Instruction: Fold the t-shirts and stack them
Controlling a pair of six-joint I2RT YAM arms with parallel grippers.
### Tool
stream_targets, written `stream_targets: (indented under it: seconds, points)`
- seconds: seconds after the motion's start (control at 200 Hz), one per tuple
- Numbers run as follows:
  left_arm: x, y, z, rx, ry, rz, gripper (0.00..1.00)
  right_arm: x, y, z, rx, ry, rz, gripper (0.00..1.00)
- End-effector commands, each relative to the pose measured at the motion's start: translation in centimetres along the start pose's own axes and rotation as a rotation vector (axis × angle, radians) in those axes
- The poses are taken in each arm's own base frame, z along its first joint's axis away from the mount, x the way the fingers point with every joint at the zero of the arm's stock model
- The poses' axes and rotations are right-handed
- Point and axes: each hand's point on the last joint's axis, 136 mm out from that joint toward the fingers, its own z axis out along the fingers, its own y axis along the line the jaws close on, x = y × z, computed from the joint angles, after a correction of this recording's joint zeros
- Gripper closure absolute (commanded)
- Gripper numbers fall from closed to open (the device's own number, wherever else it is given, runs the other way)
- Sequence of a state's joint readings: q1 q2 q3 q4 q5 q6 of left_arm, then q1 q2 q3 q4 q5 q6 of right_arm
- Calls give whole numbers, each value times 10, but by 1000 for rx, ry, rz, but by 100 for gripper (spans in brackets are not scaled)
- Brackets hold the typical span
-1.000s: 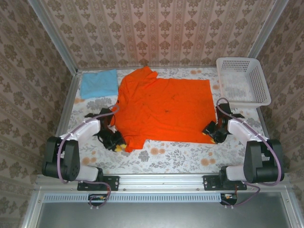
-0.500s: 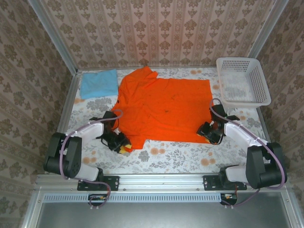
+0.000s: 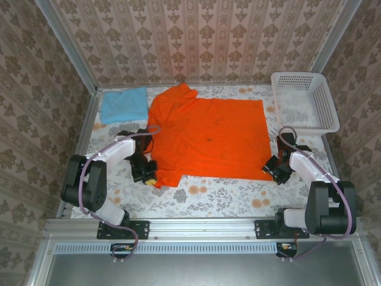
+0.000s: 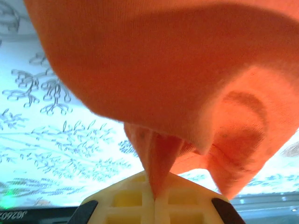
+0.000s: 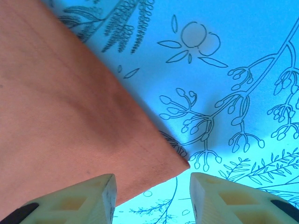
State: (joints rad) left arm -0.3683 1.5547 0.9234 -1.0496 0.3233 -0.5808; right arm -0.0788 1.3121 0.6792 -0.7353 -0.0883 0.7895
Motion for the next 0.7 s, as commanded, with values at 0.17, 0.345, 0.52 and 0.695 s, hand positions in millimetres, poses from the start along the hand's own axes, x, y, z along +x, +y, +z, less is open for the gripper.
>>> stream_targets:
  seconds: [0.17, 0.345, 0.52, 0.695]
  points:
    - [35, 5, 11, -73, 111, 41, 100, 11, -20, 8, 77, 49, 38, 56]
    - [42, 13, 10, -156, 109, 73, 100, 10, -23, 16, 104, 65, 43, 65]
    - [37, 31, -3, -289, 57, 87, 100, 5, -22, 28, 135, 88, 29, 82]
    - [40, 41, -1, -333, 55, 86, 100, 7, -26, 31, 150, 99, 12, 100]
